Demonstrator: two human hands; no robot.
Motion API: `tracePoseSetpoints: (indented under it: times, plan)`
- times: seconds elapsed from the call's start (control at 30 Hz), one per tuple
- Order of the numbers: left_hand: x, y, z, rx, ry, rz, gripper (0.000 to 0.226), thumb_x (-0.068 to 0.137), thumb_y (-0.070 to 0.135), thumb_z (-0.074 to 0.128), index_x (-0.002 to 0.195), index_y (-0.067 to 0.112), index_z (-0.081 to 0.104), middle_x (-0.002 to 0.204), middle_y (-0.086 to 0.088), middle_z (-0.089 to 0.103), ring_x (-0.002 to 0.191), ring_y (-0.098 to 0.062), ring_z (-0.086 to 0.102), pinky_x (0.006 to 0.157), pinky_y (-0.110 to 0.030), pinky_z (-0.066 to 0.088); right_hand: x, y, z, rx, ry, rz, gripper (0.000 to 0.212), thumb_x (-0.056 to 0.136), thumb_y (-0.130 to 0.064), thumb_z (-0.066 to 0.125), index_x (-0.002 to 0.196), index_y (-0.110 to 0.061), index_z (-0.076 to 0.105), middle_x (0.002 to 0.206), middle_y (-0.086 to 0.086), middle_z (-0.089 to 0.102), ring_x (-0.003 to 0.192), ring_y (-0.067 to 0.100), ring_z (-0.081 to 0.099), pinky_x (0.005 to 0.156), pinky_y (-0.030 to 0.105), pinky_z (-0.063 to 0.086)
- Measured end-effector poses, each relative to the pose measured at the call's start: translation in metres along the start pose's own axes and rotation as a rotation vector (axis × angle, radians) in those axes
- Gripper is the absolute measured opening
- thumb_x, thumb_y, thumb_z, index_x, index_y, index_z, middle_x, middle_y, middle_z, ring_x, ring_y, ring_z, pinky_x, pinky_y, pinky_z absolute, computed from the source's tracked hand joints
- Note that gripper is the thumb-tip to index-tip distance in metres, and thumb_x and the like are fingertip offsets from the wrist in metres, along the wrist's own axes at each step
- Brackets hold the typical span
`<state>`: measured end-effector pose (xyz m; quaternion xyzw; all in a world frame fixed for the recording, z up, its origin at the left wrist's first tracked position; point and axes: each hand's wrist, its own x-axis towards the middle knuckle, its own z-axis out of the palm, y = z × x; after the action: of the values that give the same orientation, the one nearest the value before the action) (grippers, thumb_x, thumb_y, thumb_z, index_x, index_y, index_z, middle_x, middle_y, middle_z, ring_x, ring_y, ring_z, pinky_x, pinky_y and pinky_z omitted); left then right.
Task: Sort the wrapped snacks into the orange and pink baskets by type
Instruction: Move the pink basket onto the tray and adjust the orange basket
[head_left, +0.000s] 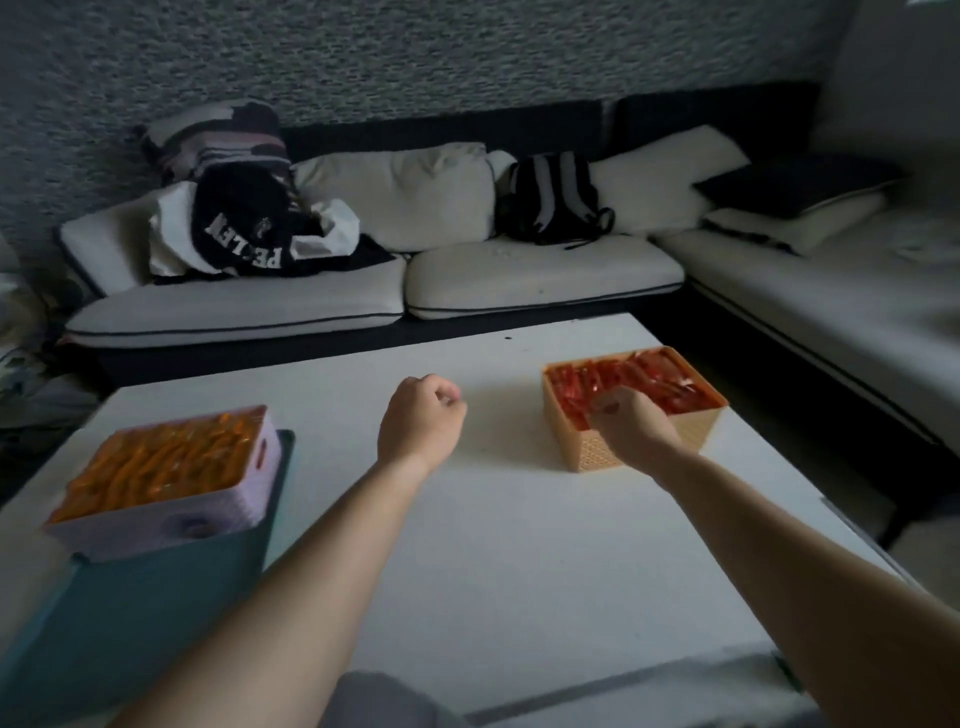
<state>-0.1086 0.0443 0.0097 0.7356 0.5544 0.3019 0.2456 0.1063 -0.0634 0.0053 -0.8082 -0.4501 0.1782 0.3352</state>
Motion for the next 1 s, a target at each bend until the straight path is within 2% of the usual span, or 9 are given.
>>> tracePoseSetpoints:
  times: [0.07, 0.2, 0.37, 0.47, 0.57, 0.63, 0.7, 0.83, 1.0]
  plan:
    - [0.000, 0.017, 0.027, -0.004, -0.075, 0.012, 0.014, 0.088, 0.024, 0.062, 0.099, 0.026, 0.071, 0.113, 0.000, 0.068, 0.100, -0.022, 0.065, 0.085, -0.031, 0.053, 0.004, 0.030, -0.020, 0.081, 0.094, 0.046, 0.013, 0.093, -0.009, 0.059, 0.094, -0.016, 0.070, 0.089, 0.007, 0.067, 0.075, 0.022, 0.059, 0.068, 0.038, 0.049]
    - [-0.001, 0.037, 0.077, 0.007, -0.243, 0.026, 0.021, 0.091, 0.024, 0.063, 0.111, 0.027, 0.071, 0.115, -0.002, 0.068, 0.097, -0.020, 0.062, 0.079, -0.025, 0.044, 0.019, 0.085, -0.036, 0.082, 0.268, 0.131, 0.028, 0.091, -0.012, 0.061, 0.118, -0.017, 0.066, 0.117, 0.004, 0.053, 0.108, 0.030, 0.058, 0.088, 0.047, 0.054]
    - [0.012, 0.043, 0.123, -0.044, -0.361, -0.074, 0.054, 0.097, 0.037, 0.061, 0.147, 0.024, 0.045, 0.138, -0.005, 0.059, 0.125, -0.026, 0.056, 0.101, -0.033, 0.045, 0.046, 0.119, -0.041, 0.113, 0.256, 0.237, 0.053, 0.095, -0.019, 0.060, 0.147, -0.018, 0.048, 0.146, 0.013, 0.039, 0.119, 0.031, 0.053, 0.072, 0.032, 0.049]
    - [0.022, 0.041, 0.140, -0.098, -0.392, -0.159, 0.066, 0.099, 0.041, 0.058, 0.156, 0.020, 0.033, 0.149, -0.005, 0.053, 0.134, -0.028, 0.051, 0.108, -0.035, 0.038, 0.061, 0.128, -0.042, 0.186, 0.194, 0.279, 0.058, 0.096, -0.018, 0.059, 0.150, -0.011, 0.040, 0.149, 0.011, 0.038, 0.122, 0.029, 0.050, 0.076, 0.032, 0.045]
    - [0.023, 0.045, 0.155, -0.148, -0.405, -0.190, 0.051, 0.101, 0.036, 0.055, 0.147, 0.017, 0.045, 0.145, -0.008, 0.056, 0.129, -0.028, 0.054, 0.102, -0.033, 0.039, 0.071, 0.132, -0.038, 0.320, 0.148, 0.288, 0.031, 0.096, -0.017, 0.060, 0.125, -0.014, 0.052, 0.122, 0.008, 0.058, 0.095, 0.018, 0.057, 0.070, 0.028, 0.044]
    - [0.022, 0.048, 0.163, -0.160, -0.397, -0.191, 0.034, 0.102, 0.034, 0.052, 0.133, 0.019, 0.057, 0.133, -0.005, 0.064, 0.114, -0.025, 0.059, 0.091, -0.030, 0.042, 0.077, 0.132, -0.036, 0.396, 0.156, 0.316, 0.038, 0.094, -0.022, 0.063, 0.129, -0.013, 0.050, 0.117, 0.009, 0.059, 0.100, 0.023, 0.059, 0.069, 0.029, 0.044]
    - [0.023, 0.046, 0.165, -0.178, -0.371, -0.213, 0.032, 0.100, 0.038, 0.053, 0.122, 0.017, 0.064, 0.122, -0.005, 0.068, 0.105, -0.025, 0.063, 0.087, -0.031, 0.046, 0.078, 0.130, -0.035, 0.388, 0.197, 0.380, 0.055, 0.093, -0.030, 0.063, 0.141, -0.011, 0.047, 0.131, 0.010, 0.050, 0.113, 0.029, 0.055, 0.077, 0.035, 0.046]
    - [0.029, 0.036, 0.151, -0.275, -0.342, -0.372, 0.046, 0.083, 0.053, 0.060, 0.101, 0.013, 0.071, 0.100, -0.009, 0.071, 0.091, -0.028, 0.067, 0.089, -0.039, 0.056, 0.074, 0.130, -0.031, 0.302, 0.108, 0.417, 0.030, 0.090, -0.040, 0.059, 0.090, -0.012, 0.070, 0.107, 0.017, 0.069, 0.093, 0.029, 0.064, 0.068, 0.034, 0.047]
    - [0.020, 0.020, 0.124, -0.237, -0.289, -0.414, 0.031, 0.086, 0.040, 0.066, 0.093, 0.010, 0.067, 0.087, -0.006, 0.065, 0.079, -0.024, 0.061, 0.064, -0.030, 0.043, 0.058, 0.115, -0.024, 0.447, -0.071, 0.504, 0.043, 0.091, -0.046, 0.057, 0.101, -0.006, 0.070, 0.102, 0.017, 0.074, 0.092, 0.028, 0.070, 0.081, 0.039, 0.055]
